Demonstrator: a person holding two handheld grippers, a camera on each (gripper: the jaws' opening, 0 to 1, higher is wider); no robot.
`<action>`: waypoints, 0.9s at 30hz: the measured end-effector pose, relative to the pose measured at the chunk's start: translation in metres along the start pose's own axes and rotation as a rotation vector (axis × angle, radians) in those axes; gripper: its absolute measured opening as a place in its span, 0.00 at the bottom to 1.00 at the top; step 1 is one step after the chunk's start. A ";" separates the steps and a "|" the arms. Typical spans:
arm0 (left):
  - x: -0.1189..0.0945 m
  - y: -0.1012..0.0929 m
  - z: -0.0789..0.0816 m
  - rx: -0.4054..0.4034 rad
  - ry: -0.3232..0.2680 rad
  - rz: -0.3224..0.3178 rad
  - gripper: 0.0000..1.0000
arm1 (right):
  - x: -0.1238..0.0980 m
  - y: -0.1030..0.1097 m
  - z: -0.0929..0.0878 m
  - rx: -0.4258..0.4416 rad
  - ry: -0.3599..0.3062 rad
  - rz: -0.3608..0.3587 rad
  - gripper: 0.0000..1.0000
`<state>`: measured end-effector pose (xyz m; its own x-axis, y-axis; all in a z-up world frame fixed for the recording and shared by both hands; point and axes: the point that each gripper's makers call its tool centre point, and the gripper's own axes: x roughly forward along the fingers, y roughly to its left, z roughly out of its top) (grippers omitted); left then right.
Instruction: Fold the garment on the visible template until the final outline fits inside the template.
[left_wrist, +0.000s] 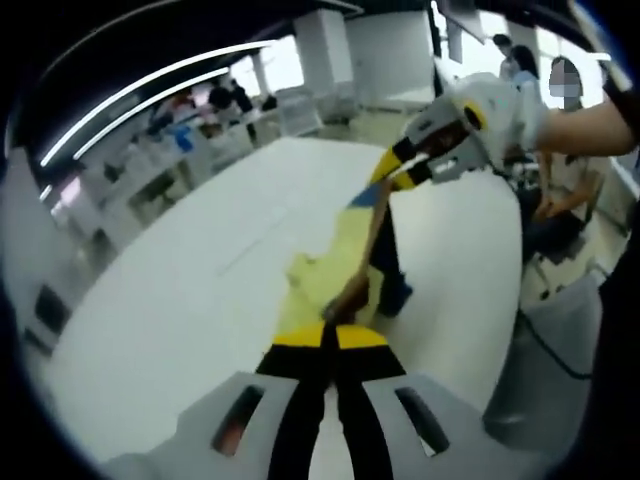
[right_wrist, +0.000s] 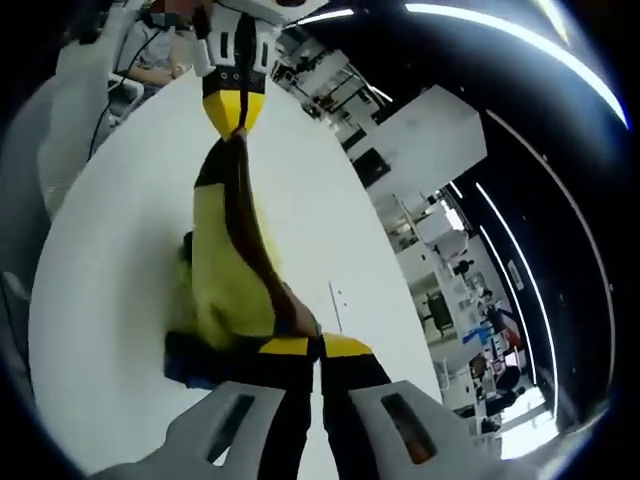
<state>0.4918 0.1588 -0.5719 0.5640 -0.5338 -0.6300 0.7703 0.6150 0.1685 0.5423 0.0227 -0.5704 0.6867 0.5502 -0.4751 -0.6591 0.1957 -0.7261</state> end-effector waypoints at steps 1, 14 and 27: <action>-0.002 0.002 0.002 -0.003 -0.006 0.008 0.00 | -0.002 -0.001 0.001 0.008 0.003 -0.005 0.02; -0.032 0.015 0.037 -0.032 -0.115 0.070 0.00 | -0.043 -0.035 0.028 0.202 0.031 -0.095 0.02; -0.054 0.023 0.069 -0.082 -0.204 0.113 0.00 | -0.071 -0.055 0.048 0.400 0.051 -0.095 0.02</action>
<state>0.4992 0.1614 -0.4813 0.6998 -0.5601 -0.4433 0.6772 0.7177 0.1622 0.5156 0.0116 -0.4728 0.7578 0.4755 -0.4468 -0.6524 0.5490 -0.5225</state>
